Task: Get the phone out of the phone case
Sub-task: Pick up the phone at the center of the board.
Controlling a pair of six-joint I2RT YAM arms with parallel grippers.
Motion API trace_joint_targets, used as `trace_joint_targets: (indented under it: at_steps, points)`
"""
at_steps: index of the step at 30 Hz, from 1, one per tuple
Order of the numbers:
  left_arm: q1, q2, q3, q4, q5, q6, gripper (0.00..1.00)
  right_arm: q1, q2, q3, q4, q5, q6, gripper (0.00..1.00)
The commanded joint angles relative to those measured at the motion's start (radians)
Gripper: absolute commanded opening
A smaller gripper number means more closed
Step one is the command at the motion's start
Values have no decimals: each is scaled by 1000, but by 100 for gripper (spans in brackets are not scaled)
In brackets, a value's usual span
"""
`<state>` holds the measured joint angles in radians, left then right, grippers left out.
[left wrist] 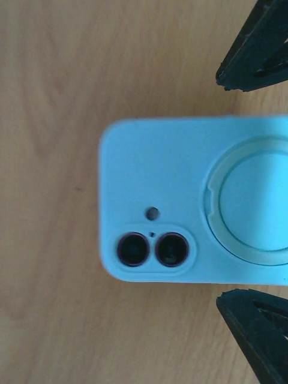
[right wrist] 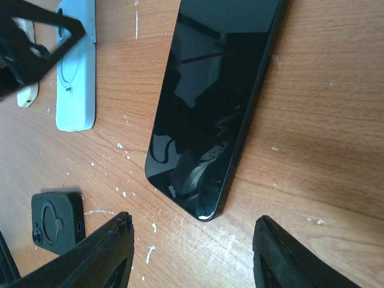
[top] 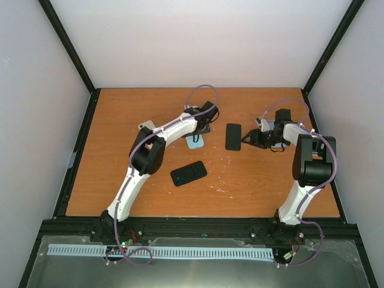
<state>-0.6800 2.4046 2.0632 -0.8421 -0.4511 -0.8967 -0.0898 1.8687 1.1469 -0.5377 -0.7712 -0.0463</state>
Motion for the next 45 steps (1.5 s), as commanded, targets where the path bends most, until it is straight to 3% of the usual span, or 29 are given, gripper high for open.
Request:
trace_joint_targets:
  at_steps: [1,8,16,27,36,39,45]
  points:
    - [1,51,60,-140,10,-60,91,2,-1,-2,31,-22,-15,55]
    - [16,76,32,-100,64,-70,94,2,3,-3,27,-28,-18,55]
    - [33,59,-14,-92,71,-87,85,3,15,0,25,-28,-17,55]
    - [33,38,-38,-93,77,-85,87,3,27,5,24,-30,-12,54]
    - [31,-55,-155,-26,86,-20,66,3,18,5,23,-22,-12,55]
    - [31,-156,-249,79,119,67,60,3,15,5,25,-21,-11,54]
    - [32,-394,-486,387,201,259,59,3,6,8,25,-39,-19,54]
